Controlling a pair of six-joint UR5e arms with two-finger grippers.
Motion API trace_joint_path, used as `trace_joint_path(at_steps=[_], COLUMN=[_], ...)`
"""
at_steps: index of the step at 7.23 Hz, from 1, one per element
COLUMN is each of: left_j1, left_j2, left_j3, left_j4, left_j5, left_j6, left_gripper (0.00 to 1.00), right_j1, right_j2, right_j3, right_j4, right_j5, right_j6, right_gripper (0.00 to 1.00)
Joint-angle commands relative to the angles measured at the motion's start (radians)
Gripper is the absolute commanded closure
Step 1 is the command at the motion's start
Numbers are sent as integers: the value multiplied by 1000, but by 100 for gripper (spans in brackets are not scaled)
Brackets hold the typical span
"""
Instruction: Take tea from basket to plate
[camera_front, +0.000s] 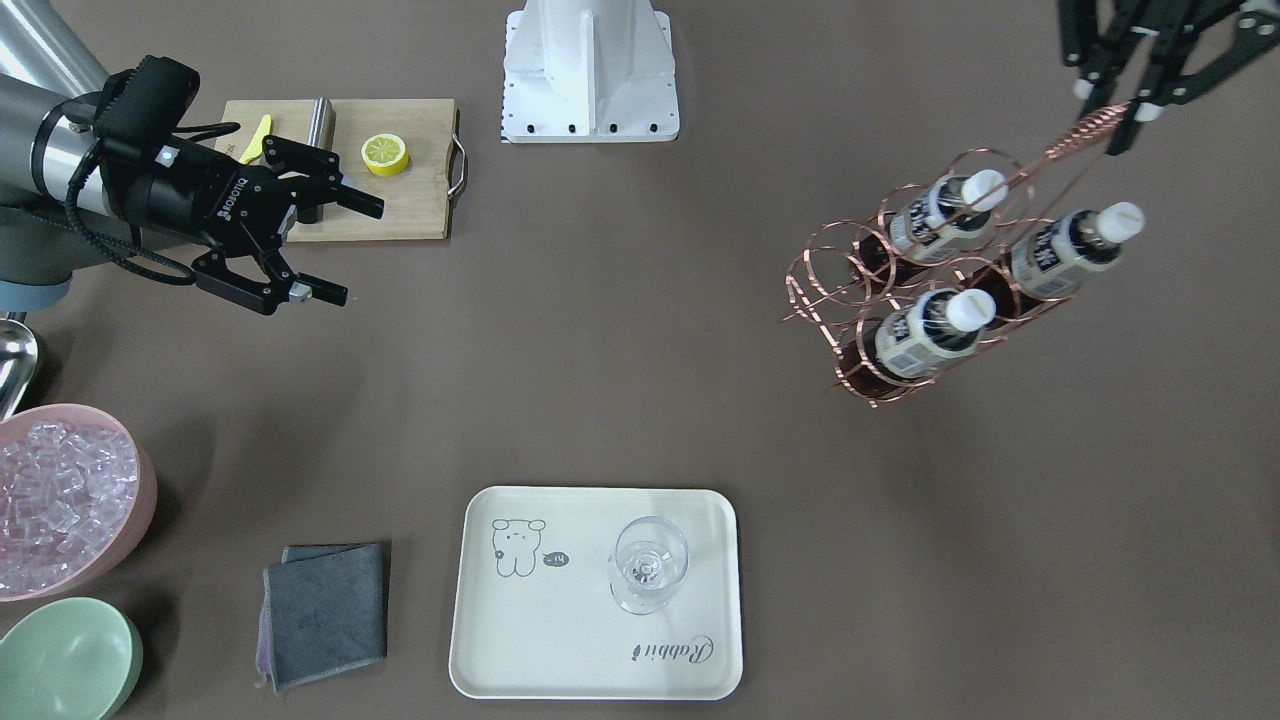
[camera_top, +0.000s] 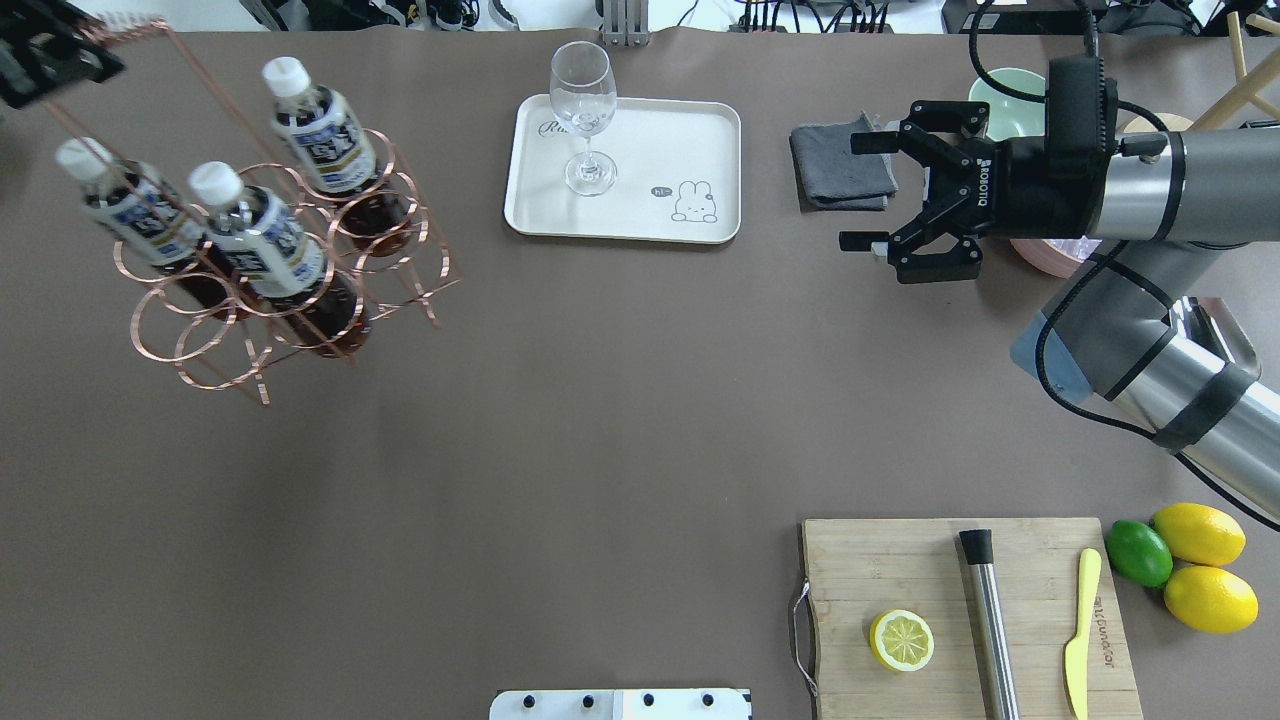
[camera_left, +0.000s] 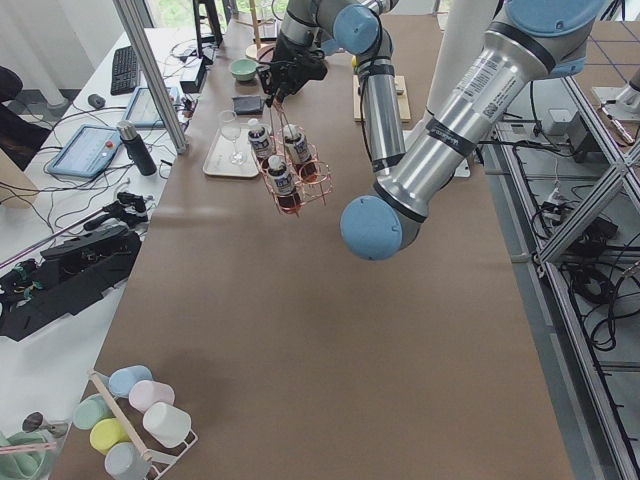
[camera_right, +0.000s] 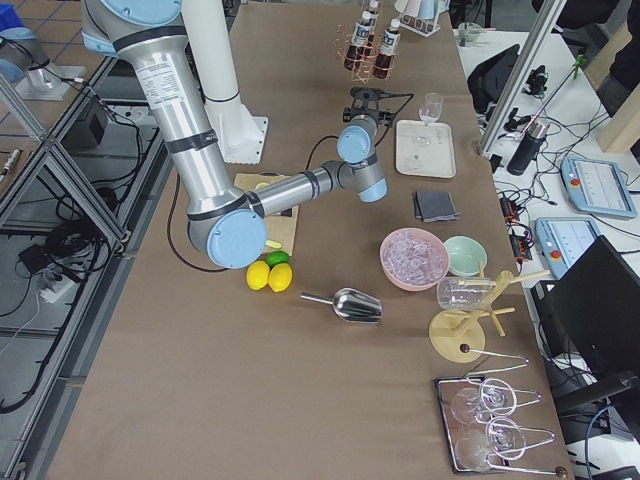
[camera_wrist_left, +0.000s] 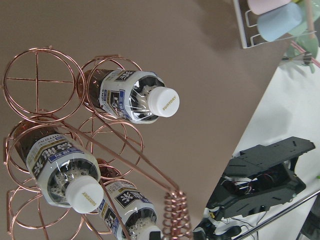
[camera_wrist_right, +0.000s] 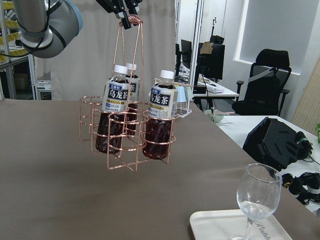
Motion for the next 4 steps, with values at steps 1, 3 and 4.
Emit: trace_joint_path(at_steps=[1,3,4], left_j1=[284,509,570], left_j2=[-256,-415,-482], left_j3=[139,276,352], left_j4=[21,21,21], left_j5=[132,279,324], left_j6=[-98,-158,-164], left_gripper=[100,100,100], right_j1=[7,46,63], right_j2=[-49,-148,-197], right_j3=[6,9,9], right_j4=[45,154,208], right_j5=[3,8,9], right_j6=[2,10,10], right_gripper=[0,0,0])
